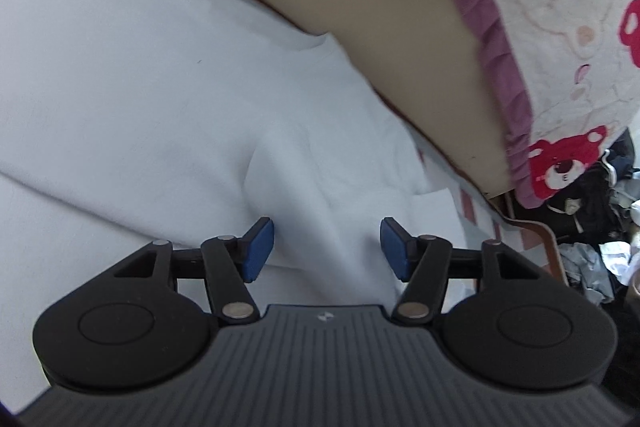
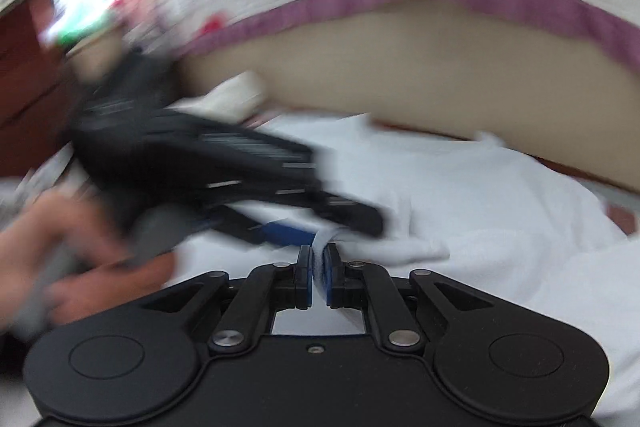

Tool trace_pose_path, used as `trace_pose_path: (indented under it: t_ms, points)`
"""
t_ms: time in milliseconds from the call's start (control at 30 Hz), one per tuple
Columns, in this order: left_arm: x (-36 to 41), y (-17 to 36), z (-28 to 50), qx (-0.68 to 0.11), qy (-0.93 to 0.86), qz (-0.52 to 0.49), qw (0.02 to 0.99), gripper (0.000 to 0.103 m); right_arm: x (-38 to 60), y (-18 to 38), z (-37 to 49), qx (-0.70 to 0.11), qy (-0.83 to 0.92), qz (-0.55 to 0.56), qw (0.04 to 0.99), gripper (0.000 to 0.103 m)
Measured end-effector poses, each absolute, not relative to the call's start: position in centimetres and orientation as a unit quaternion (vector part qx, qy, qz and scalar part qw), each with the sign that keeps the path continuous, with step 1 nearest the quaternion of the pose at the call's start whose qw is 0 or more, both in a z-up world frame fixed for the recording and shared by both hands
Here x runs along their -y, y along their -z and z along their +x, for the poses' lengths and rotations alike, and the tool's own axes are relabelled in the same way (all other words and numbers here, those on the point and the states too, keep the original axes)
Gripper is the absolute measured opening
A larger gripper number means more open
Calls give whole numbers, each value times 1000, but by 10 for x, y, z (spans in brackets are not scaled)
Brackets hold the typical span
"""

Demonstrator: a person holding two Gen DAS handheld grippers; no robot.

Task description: Fold clothes

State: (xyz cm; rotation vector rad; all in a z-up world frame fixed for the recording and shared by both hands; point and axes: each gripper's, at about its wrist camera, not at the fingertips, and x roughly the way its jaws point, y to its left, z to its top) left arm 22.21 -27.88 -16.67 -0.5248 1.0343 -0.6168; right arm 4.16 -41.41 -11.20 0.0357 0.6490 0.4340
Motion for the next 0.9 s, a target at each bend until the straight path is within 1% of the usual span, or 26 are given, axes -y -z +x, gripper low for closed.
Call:
trace_pose_path:
  t_ms: [33,67,100,133,167,200,233,267,333,400,500,533,633,700,767,800,833,900]
  points:
    - [280,170,223,-486,283,-240,791,58,409,103,32,-314,-199,-18,928,17]
    - [281,173,224,-490,279,-237,791,58,405,95,23,-312,-185,-52,930,29]
    - [283,176,224,-494,276,-232,792,54,408,89,13,-314,-158,-71,933,53]
    - [287,176,222,-486,277,-215,800,50,415,86,6,-316,-139,-75,936,58]
    - [293,174,220,-479,277,-193,810,25,426,85,-1,-324,-124,-65,936,58]
    - [299,170,218,-472,280,-168,819,8,438,89,-3,-345,-108,-51,931,58]
    - [303,164,214,-460,285,-153,827,8,450,95,-4,-373,-85,-37,923,58]
    - [302,156,211,-442,290,-155,835,8,458,101,-4,-385,-61,-38,920,58]
    - [293,137,208,-400,298,-194,845,8,473,113,-5,-406,-14,-39,913,58]
    - [287,113,207,-357,300,-191,864,8,473,111,-2,-388,-13,-39,921,59]
    - [279,83,211,-300,304,-148,892,8,474,110,3,-363,-9,-39,931,61]
    - [276,79,217,-293,301,-138,897,8,474,118,9,-375,6,-49,926,61]
    - [266,81,244,-299,267,-131,907,8,474,142,26,-404,59,-93,908,61]
    - [265,97,264,-316,240,-112,911,8,473,156,33,-415,83,-127,897,61]
    - [272,124,283,-359,226,-61,904,8,470,160,32,-405,88,-129,901,63]
    - [279,137,290,-382,216,-28,898,8,470,161,32,-400,91,-130,903,62]
    - [280,145,292,-390,217,-24,894,8,472,160,32,-397,93,-118,906,60]
    - [273,149,290,-388,220,-59,893,8,485,154,31,-376,92,-57,920,60]
